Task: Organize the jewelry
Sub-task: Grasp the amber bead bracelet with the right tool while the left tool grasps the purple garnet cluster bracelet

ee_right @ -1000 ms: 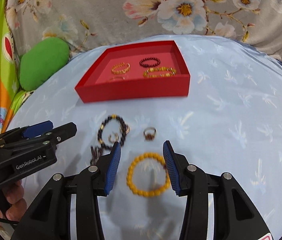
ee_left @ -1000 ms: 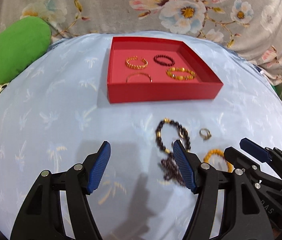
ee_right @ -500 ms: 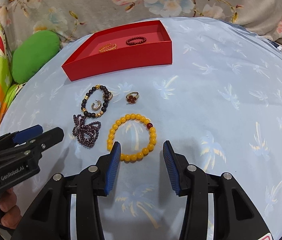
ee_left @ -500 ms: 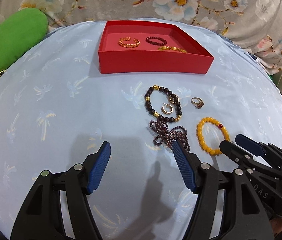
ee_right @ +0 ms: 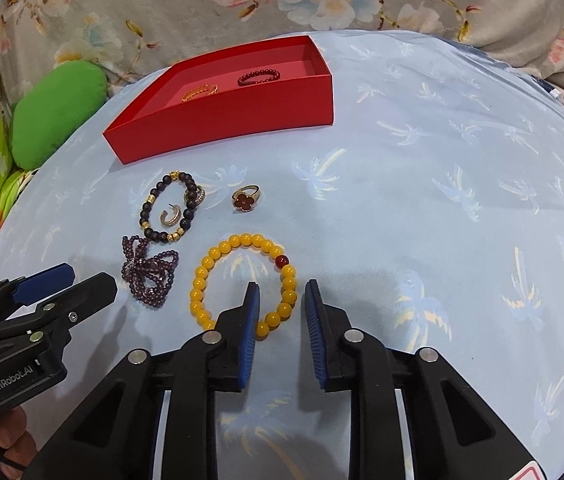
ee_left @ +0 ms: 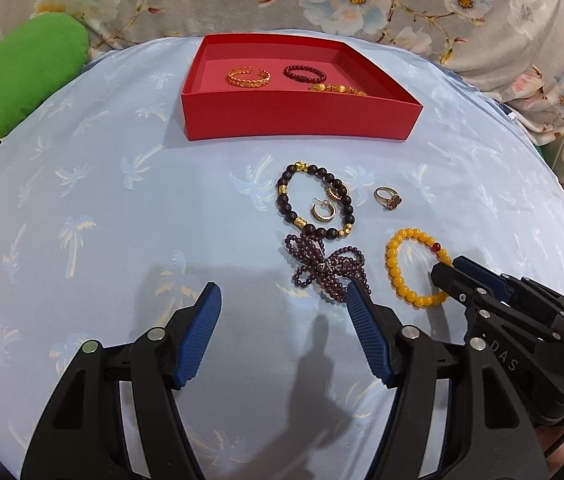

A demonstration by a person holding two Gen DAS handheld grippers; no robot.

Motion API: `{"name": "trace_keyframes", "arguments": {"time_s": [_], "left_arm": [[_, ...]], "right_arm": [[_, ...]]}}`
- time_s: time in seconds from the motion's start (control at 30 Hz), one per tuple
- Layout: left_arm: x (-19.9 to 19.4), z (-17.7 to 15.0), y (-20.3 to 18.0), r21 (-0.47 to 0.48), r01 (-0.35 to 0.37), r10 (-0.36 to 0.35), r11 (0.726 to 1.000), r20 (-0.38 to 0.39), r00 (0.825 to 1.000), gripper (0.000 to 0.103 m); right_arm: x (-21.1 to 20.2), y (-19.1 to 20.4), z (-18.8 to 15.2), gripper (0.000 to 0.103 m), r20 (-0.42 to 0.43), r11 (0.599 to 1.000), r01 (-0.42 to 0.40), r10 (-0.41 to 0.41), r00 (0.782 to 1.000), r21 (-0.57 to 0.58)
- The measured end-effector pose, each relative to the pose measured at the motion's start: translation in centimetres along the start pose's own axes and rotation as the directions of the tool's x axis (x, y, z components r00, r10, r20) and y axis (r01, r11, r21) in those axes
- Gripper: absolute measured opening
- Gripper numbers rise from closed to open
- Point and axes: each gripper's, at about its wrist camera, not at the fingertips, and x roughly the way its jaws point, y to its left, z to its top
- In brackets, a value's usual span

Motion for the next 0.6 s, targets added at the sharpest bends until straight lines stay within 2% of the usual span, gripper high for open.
{"name": "trace_keyframes", "arguments": {"time_s": [0.17,0.6], "left_arm": [[0.3,0.0,-0.2,-0.003,0.003,-0.003,1.000,-0.009,1.000,0.062],[2.1,0.6,-0.9,-0.006,-0.008,0.008,1.000,-0.029,1.000,0.059]], "right_arm": [[0.0,-0.1,-0.1,0.009,0.004,0.999,0.029,-0.029,1.000,-0.020],[-0.2,-0.7,-0.3,0.008,-0.004,1.000,0.009,-0.009,1.000,0.007]]}}
